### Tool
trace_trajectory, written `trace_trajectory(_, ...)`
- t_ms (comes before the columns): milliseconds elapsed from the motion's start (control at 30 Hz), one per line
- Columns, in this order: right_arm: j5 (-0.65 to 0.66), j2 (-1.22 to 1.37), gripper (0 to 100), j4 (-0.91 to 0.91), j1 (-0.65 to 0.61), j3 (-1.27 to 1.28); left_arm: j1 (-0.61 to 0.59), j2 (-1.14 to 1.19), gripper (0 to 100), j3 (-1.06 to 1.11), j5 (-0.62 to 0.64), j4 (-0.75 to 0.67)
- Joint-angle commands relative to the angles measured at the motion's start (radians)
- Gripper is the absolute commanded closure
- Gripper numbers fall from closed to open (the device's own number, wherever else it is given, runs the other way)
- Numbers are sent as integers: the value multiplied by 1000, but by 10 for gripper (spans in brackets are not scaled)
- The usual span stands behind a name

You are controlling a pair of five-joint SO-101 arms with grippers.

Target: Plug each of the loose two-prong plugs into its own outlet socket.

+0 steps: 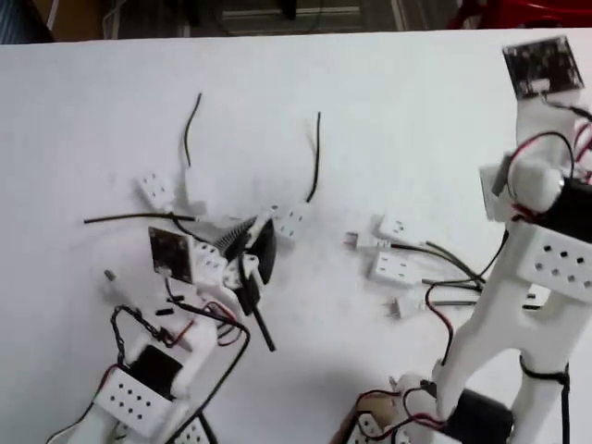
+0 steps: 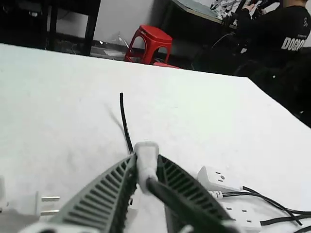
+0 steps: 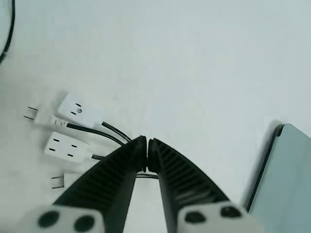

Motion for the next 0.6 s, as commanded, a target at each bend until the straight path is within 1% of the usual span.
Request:
trace_trajectory(0,46,-93,979,-61,56,109,27,-12,973,-5,-60,5)
trace_trajectory(67,71,-131,979,-85,79,175,47,-12,973,-5,-60,8)
trace_trajectory(200,121,-205,979,-131,114,316,47,-12,976,-6,-61,66)
trace_trajectory(333,163,-263,979,-199,147,459,-1,-12,976,-48,-72,91)
trace_trajectory(433,167,-297,979,-248,160,551,-39,-7,976,-155,-137,130)
trace_trajectory(567,167,-329,979,-275,156,634,-47,-4,977,-307,-219,229)
